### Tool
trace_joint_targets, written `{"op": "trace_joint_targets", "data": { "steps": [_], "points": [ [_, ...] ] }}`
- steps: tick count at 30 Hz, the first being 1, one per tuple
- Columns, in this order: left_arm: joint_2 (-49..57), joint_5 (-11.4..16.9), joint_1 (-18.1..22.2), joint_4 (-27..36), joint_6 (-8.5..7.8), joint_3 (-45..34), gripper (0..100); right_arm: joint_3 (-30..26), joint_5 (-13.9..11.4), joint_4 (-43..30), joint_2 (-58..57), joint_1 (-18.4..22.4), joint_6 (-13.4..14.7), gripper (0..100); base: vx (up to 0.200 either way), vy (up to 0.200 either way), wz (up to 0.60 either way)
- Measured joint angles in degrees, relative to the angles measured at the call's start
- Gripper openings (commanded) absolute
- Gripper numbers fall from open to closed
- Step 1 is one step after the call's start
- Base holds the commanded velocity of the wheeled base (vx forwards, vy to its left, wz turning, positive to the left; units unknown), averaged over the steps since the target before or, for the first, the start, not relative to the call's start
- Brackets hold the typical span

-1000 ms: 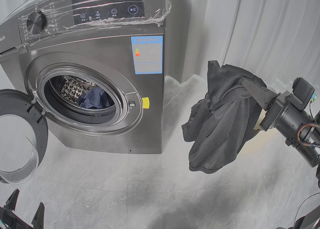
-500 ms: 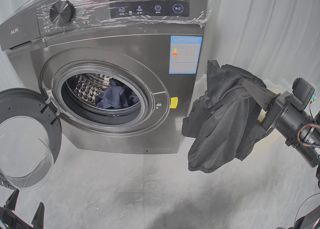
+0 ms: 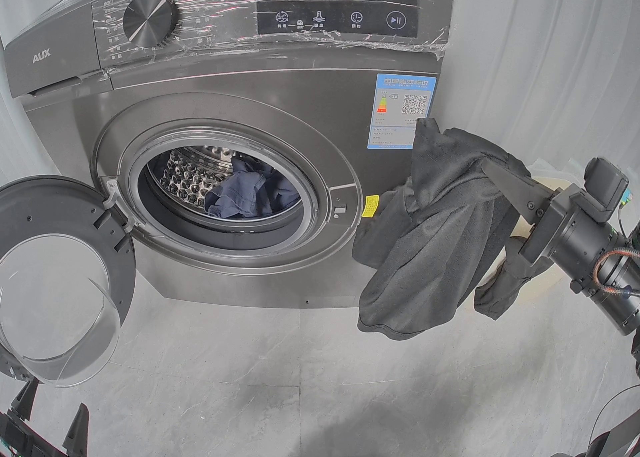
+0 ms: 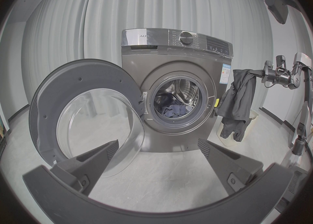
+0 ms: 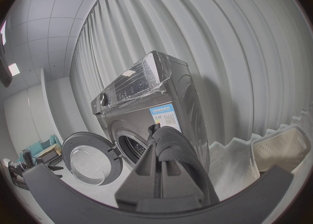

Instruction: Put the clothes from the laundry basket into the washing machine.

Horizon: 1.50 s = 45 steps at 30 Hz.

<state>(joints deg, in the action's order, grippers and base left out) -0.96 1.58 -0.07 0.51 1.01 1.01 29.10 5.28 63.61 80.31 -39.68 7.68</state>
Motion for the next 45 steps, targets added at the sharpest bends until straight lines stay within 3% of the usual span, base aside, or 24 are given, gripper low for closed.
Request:
{"op": "trace_joint_targets", "data": {
  "steps": [4,20,31,45],
  "points": [
    [0.0,0.0,0.0,0.0,0.02,0.0,100,0.0,0.0,0.0,0.0,0.0,0.0,0,0.0,0.0,0.0],
    [0.0,0.0,0.0,0.0,0.05,0.0,100,-0.1,-0.1,0.0,0.1,-0.1,0.1,0,0.0,0.2,0.0],
    [0.0,0.0,0.0,0.0,0.07,0.0,100,-3.3,-1.2,-0.1,0.1,-1.1,0.3,0,0.0,0.2,0.0],
    [0.0,0.0,0.1,-0.2,-1.04,0.0,100,1.3,-1.3,-0.1,2.5,-5.4,0.8,0,0.0,0.0,0.0]
  ]
}}
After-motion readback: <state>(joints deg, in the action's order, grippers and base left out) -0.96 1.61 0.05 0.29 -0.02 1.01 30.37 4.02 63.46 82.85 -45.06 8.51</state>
